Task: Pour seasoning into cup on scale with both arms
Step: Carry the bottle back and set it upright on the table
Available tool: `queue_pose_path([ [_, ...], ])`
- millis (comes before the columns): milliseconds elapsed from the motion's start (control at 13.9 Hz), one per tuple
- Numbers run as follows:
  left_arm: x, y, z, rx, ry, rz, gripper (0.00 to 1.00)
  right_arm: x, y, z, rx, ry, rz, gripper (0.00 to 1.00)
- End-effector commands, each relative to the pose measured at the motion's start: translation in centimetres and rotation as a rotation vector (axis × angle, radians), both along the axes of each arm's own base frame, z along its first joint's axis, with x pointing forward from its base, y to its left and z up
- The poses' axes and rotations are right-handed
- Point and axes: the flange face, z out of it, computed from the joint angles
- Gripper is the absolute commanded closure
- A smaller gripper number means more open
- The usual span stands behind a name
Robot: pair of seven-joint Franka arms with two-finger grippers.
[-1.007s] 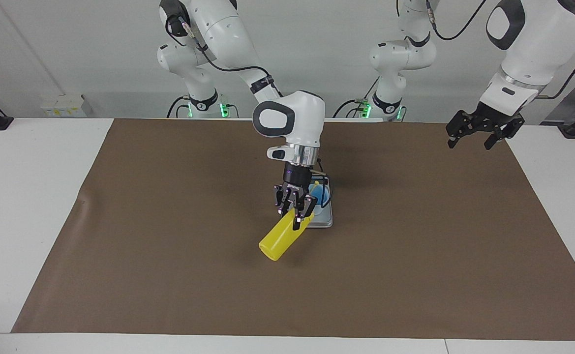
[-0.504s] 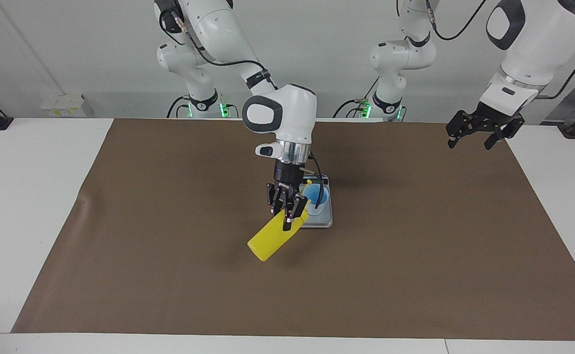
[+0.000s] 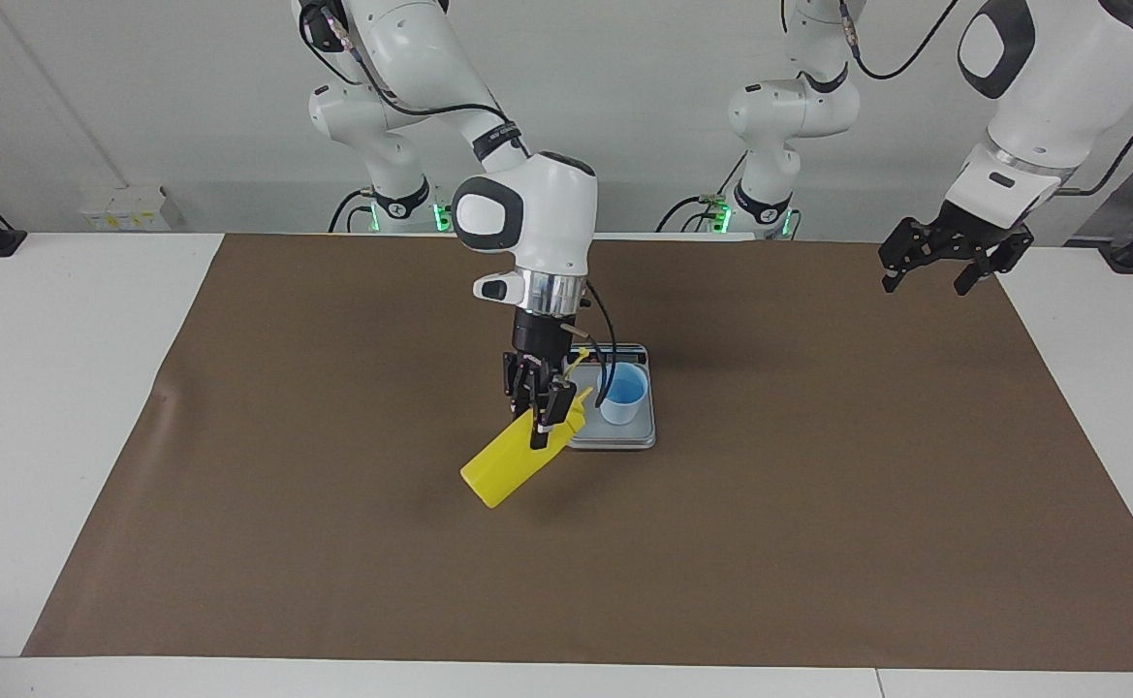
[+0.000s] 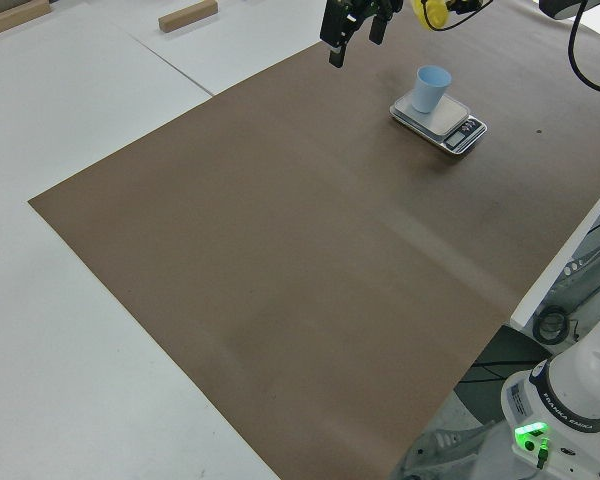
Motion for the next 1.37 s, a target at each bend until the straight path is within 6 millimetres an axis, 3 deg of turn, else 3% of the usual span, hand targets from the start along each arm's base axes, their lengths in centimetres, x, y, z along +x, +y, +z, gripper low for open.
queue_pose_path([
  [0, -0.8, 0.4, 0.3, 0.015, 0.007, 0.004, 0.0, -0.4, -1.8, 2.4, 0.019, 0.037, 0.032, 1.0],
  [648, -0.9, 0.4, 0.4, 0.015, 0.006, 0.004, 0.0, 0.6, -6.7, 5.4, 0.094, 0.192, 0.138, 1.0],
  [1079, -0.9, 0.4, 0.4, 0.015, 0.006, 0.004, 0.0, 1.4, -13.7, 6.7, 0.181, 0.347, 0.328, 1.0],
  [1295, -0.9, 0.4, 0.4, 0.013, 0.006, 0.004, 0.0, 1.7, -18.0, 6.3, 0.366, 0.419, 0.408, 1.0],
])
